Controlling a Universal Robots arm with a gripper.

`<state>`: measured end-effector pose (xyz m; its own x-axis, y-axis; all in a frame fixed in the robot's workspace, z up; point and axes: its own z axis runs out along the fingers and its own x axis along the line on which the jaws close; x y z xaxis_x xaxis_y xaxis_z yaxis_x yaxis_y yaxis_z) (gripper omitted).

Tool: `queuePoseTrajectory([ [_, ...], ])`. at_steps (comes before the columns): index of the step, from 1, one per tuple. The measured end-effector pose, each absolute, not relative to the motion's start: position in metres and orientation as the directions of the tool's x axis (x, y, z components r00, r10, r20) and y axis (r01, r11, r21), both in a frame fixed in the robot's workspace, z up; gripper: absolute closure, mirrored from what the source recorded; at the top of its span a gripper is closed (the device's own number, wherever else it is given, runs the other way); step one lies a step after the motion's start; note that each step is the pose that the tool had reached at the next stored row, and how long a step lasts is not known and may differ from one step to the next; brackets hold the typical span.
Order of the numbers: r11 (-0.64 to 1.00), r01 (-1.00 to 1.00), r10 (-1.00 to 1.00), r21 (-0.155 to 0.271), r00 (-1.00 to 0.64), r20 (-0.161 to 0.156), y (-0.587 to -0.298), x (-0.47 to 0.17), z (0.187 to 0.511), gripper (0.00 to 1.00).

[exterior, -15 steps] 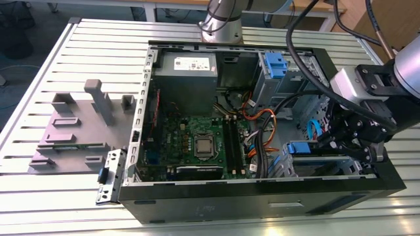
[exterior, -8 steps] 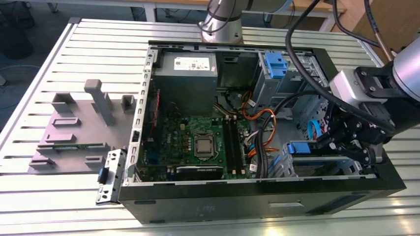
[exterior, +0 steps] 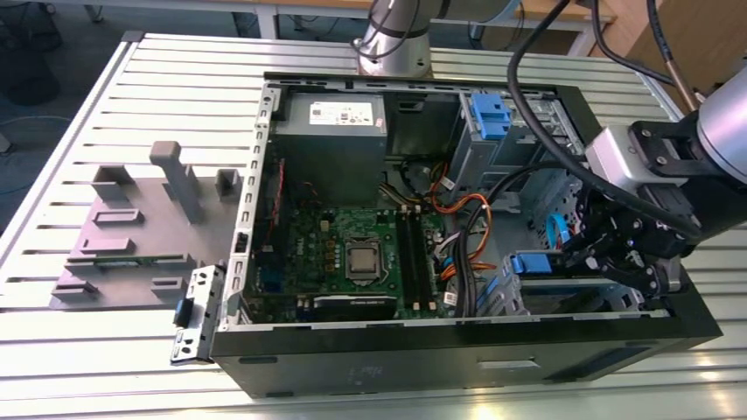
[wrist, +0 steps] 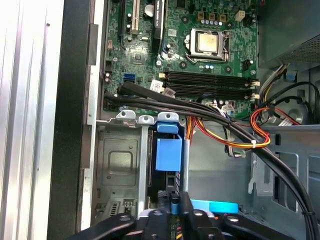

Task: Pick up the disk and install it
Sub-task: 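Insert the second disk wire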

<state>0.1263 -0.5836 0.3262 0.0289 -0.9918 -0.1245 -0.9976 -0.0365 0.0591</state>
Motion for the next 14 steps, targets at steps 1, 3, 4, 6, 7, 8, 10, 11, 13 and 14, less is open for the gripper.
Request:
queuePoseTrajectory([
  [1,-0.036,-0.998,-0.992,0.059,0.029,-0.124,-0.584,0.126,0.326,0.77],
  [3,-0.036,-0.998,-0.992,0.059,0.029,-0.124,-0.584,0.126,0.326,0.77],
  [4,-0.036,-0.998,-0.992,0.059,0.029,-0.124,-0.584,0.126,0.327,0.77],
  [6,-0.036,-0.998,-0.992,0.059,0.029,-0.127,-0.584,0.126,0.331,0.77],
  [7,-0.036,-0.998,-0.991,0.059,0.029,-0.127,-0.584,0.126,0.335,0.77],
  [8,-0.037,-0.998,-0.991,0.059,0.029,-0.128,-0.584,0.126,0.339,0.77],
  [10,-0.037,-0.998,-0.991,0.059,0.029,-0.13,-0.584,0.126,0.345,0.77],
  [11,-0.037,-0.998,-0.991,0.059,0.029,-0.132,-0.584,0.126,0.345,0.77],
  [13,-0.037,-0.998,-0.99,0.06,0.029,-0.138,-0.584,0.127,0.345,0.77],
  [14,-0.038,-0.997,-0.989,0.062,0.029,-0.143,-0.584,0.128,0.346,0.78],
])
